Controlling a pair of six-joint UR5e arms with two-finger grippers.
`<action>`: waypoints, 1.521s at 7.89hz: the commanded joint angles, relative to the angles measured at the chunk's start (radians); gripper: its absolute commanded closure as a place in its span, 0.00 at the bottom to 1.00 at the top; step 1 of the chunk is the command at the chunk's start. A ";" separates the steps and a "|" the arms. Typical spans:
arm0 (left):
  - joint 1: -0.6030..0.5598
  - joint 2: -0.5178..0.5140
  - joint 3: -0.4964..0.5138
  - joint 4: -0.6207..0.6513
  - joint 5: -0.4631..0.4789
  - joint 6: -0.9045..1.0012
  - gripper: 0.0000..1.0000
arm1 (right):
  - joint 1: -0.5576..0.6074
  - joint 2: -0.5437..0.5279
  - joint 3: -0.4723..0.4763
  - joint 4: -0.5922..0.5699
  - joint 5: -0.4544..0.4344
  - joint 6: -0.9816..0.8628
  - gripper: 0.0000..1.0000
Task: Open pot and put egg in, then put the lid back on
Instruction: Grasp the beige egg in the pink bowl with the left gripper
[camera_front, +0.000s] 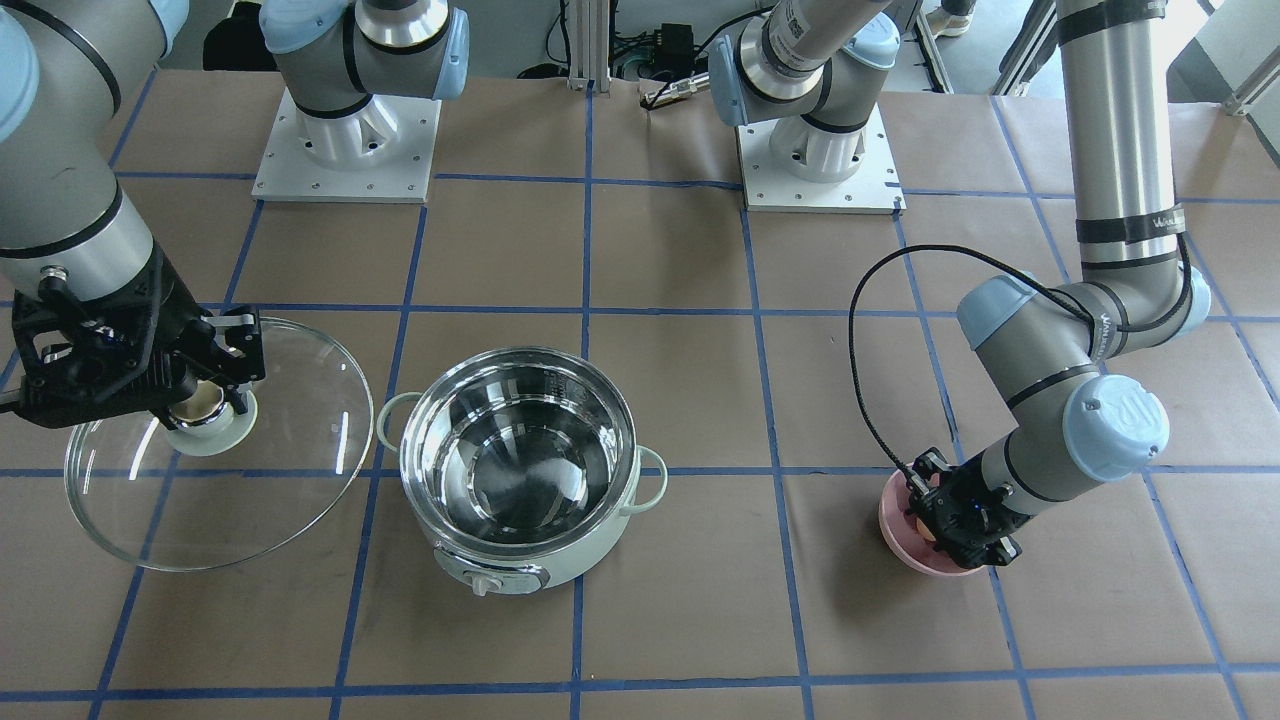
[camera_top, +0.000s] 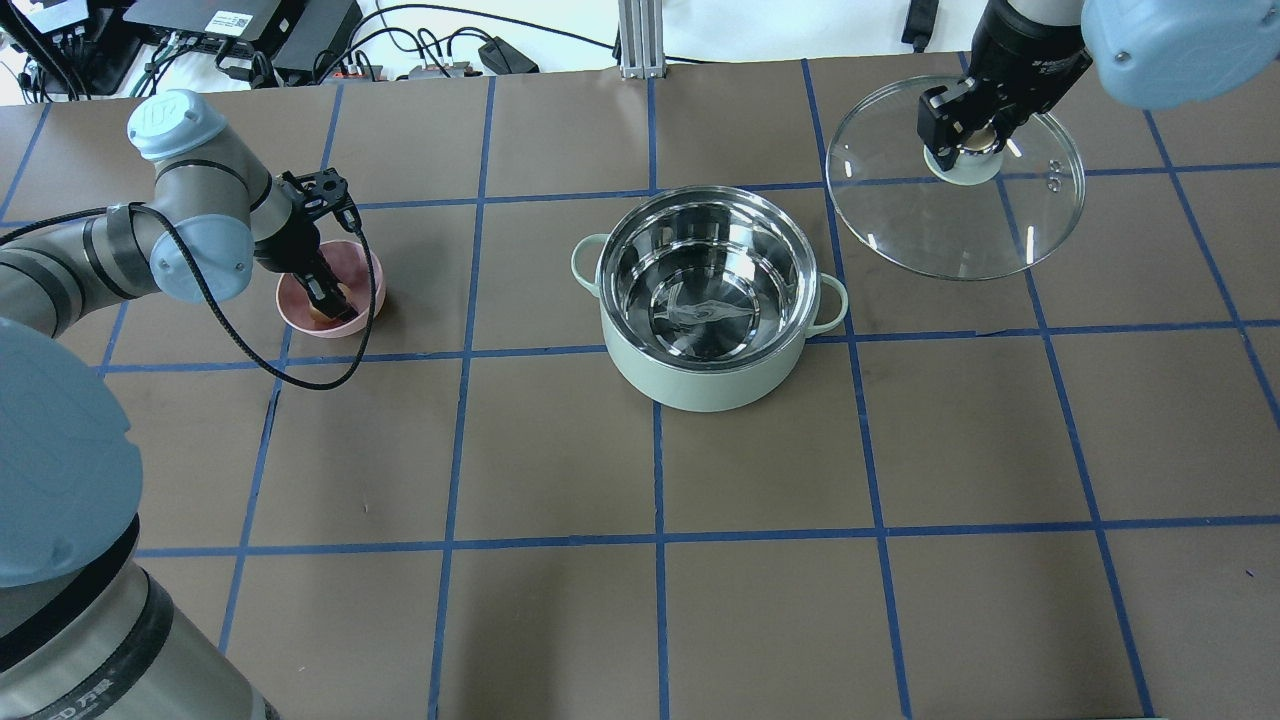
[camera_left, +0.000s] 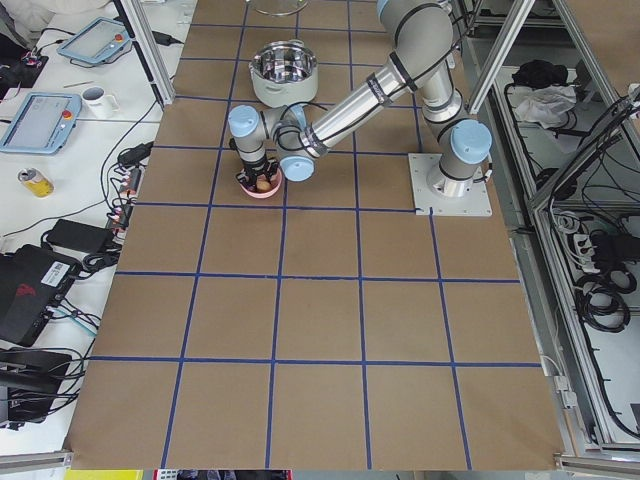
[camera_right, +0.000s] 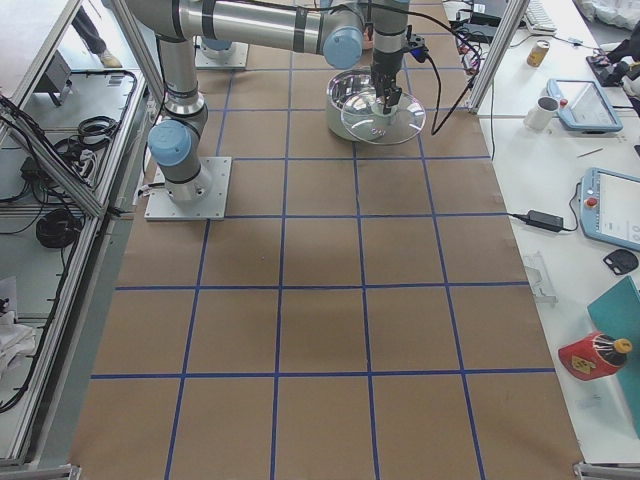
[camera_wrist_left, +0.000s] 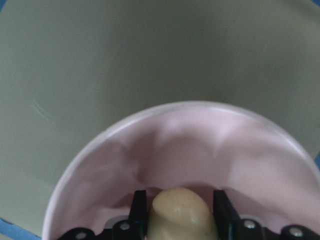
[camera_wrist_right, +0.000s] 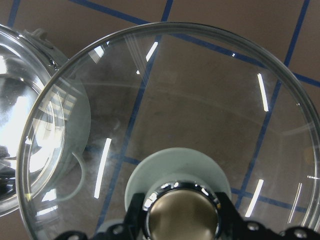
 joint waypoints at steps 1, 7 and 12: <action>0.000 0.008 0.006 0.002 0.019 -0.043 0.70 | 0.000 0.001 0.000 0.000 -0.002 -0.002 1.00; -0.034 0.148 0.006 -0.003 0.122 -0.194 1.00 | -0.002 -0.001 0.002 0.003 0.002 -0.002 1.00; -0.129 0.245 0.010 -0.018 0.209 -0.491 1.00 | -0.002 -0.001 0.003 0.004 0.001 -0.002 1.00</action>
